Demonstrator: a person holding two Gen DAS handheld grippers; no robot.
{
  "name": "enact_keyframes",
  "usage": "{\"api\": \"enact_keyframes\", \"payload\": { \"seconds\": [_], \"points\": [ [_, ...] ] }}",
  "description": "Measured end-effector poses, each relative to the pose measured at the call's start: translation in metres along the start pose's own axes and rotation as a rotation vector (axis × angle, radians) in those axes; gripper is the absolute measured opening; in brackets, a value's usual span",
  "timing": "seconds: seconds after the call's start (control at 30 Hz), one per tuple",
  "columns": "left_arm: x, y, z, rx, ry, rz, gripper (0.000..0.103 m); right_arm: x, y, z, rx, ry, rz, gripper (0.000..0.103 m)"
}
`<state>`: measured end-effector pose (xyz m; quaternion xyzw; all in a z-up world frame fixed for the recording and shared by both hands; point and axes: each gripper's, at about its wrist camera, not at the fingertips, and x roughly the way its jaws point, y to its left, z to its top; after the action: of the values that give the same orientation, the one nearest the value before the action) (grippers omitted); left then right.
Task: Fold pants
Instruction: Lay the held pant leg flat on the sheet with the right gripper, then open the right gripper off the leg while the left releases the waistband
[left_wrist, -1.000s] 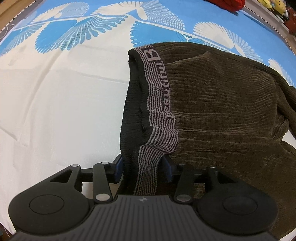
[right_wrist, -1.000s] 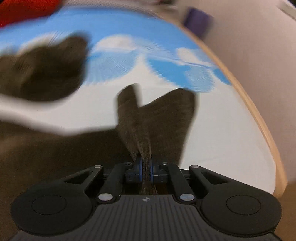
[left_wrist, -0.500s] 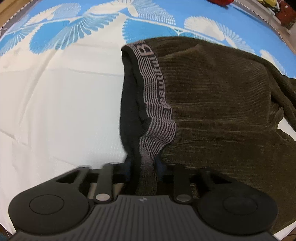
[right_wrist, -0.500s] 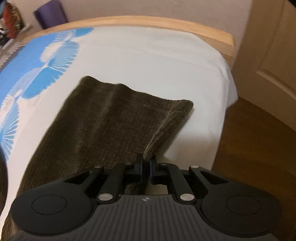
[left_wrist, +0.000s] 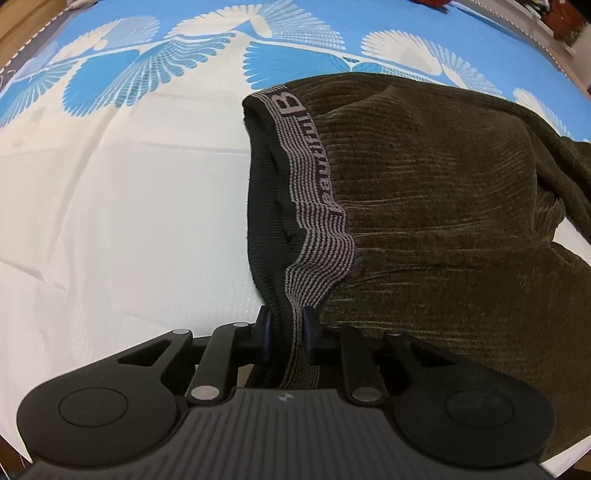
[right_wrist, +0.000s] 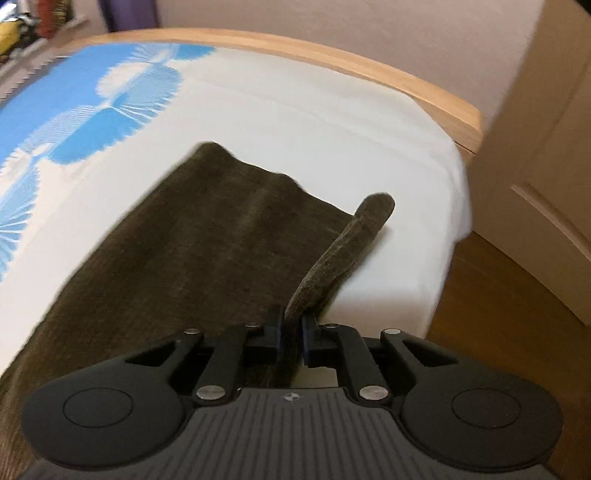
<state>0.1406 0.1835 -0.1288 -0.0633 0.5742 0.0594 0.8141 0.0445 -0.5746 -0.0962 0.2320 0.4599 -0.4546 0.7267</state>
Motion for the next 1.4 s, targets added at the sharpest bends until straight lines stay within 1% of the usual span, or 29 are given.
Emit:
{"api": "enact_keyframes", "payload": {
  "seconds": [0.07,0.1,0.13,0.17,0.2,0.23,0.27,0.3,0.37,0.4,0.43,0.47,0.5,0.53,0.57,0.6,0.63,0.67,0.7,0.73,0.77,0.8,0.83,0.97,1.03,1.13,1.2,1.3,1.4],
  "points": [
    [-0.003,-0.003,-0.001,0.014,-0.005,0.014,0.018,0.005,-0.007,0.0,0.061,0.024,0.016,0.008],
    [-0.004,-0.005,-0.002,0.023,-0.008,0.023,0.018,0.004,-0.01,0.002,0.089,0.014,0.051,0.008],
    [-0.006,-0.006,-0.003,0.023,-0.012,0.028,0.018,-0.003,-0.012,0.001,0.103,-0.014,0.103,0.007],
    [-0.007,-0.007,-0.003,0.019,-0.014,0.031,0.018,-0.009,-0.009,0.003,0.101,-0.054,0.183,0.007],
    [-0.007,-0.006,-0.002,0.01,-0.014,0.03,0.018,-0.019,-0.002,0.006,0.045,-0.115,0.257,0.007],
    [-0.007,-0.004,-0.001,-0.004,-0.012,0.026,0.018,-0.027,0.005,0.006,-0.013,-0.163,0.282,0.007],
    [-0.006,-0.003,0.0,-0.013,-0.011,0.024,0.019,-0.031,0.01,0.004,-0.05,-0.188,0.277,0.007],
    [-0.006,-0.004,0.001,-0.019,-0.01,0.026,0.021,-0.03,0.012,0.003,-0.057,-0.176,0.247,0.007],
    [-0.007,-0.005,0.0,-0.014,-0.014,0.038,0.024,-0.014,0.004,0.002,0.007,-0.074,0.132,0.008],
    [-0.008,-0.007,0.0,-0.007,-0.02,0.049,0.026,-0.007,-0.004,0.002,0.06,-0.021,0.068,0.01],
    [-0.009,-0.009,0.0,0.001,-0.029,0.064,0.031,-0.003,-0.013,0.001,0.123,0.011,0.017,0.013],
    [-0.011,-0.011,0.0,0.008,-0.04,0.082,0.038,-0.003,-0.018,0.003,0.155,0.013,0.002,0.014],
    [-0.014,-0.011,0.001,0.014,-0.057,0.103,0.041,-0.007,-0.02,0.004,0.167,-0.005,-0.011,0.017],
    [-0.017,-0.012,0.002,0.016,-0.08,0.125,0.045,-0.015,-0.018,0.004,0.151,-0.049,-0.034,0.025],
    [-0.02,-0.012,0.003,0.016,-0.103,0.144,0.046,-0.024,-0.013,0.005,0.121,-0.099,-0.054,0.029],
    [-0.023,-0.013,0.005,0.014,-0.129,0.162,0.047,-0.035,-0.007,0.006,0.089,-0.16,-0.069,0.036],
    [-0.026,-0.014,0.007,0.009,-0.157,0.177,0.049,-0.048,0.001,0.006,0.058,-0.232,-0.072,0.041],
    [-0.029,-0.016,0.009,0.004,-0.179,0.189,0.05,-0.056,0.005,0.007,0.04,-0.28,-0.061,0.043],
    [-0.033,-0.019,0.01,-0.001,-0.21,0.2,0.05,-0.066,0.01,0.005,0.02,-0.327,-0.033,0.045],
    [-0.037,-0.023,0.012,0.001,-0.239,0.202,0.05,-0.074,0.019,0.004,0.001,-0.361,0.02,0.045],
    [-0.04,-0.028,0.014,0.008,-0.262,0.199,0.05,-0.08,0.026,0.005,-0.016,-0.381,0.083,0.045],
    [-0.043,-0.035,0.016,0.021,-0.288,0.194,0.05,-0.087,0.036,0.002,-0.04,-0.4,0.17,0.045],
    [-0.045,-0.041,0.017,0.036,-0.307,0.187,0.05,-0.091,0.044,0.001,-0.067,-0.411,0.235,0.045],
    [-0.05,-0.069,0.019,0.099,-0.369,0.141,0.05,-0.106,0.091,-0.012,-0.223,-0.429,0.435,0.045],
    [-0.051,-0.08,0.02,0.119,-0.397,0.113,0.05,-0.112,0.112,-0.018,-0.273,-0.432,0.505,0.045],
    [-0.047,-0.094,0.023,0.132,-0.42,0.068,0.05,-0.114,0.139,-0.026,-0.34,-0.412,0.553,0.044],
    [-0.047,-0.102,0.025,0.127,-0.428,0.039,0.05,-0.111,0.157,-0.032,-0.371,-0.394,0.563,0.044],
    [-0.043,-0.112,0.028,0.122,-0.437,0.011,0.05,-0.117,0.177,-0.041,-0.398,-0.435,0.473,0.044],
    [-0.041,-0.126,0.03,0.152,-0.47,0.028,0.05,-0.111,0.195,-0.043,-0.414,-0.385,0.484,0.045]
  ]
}}
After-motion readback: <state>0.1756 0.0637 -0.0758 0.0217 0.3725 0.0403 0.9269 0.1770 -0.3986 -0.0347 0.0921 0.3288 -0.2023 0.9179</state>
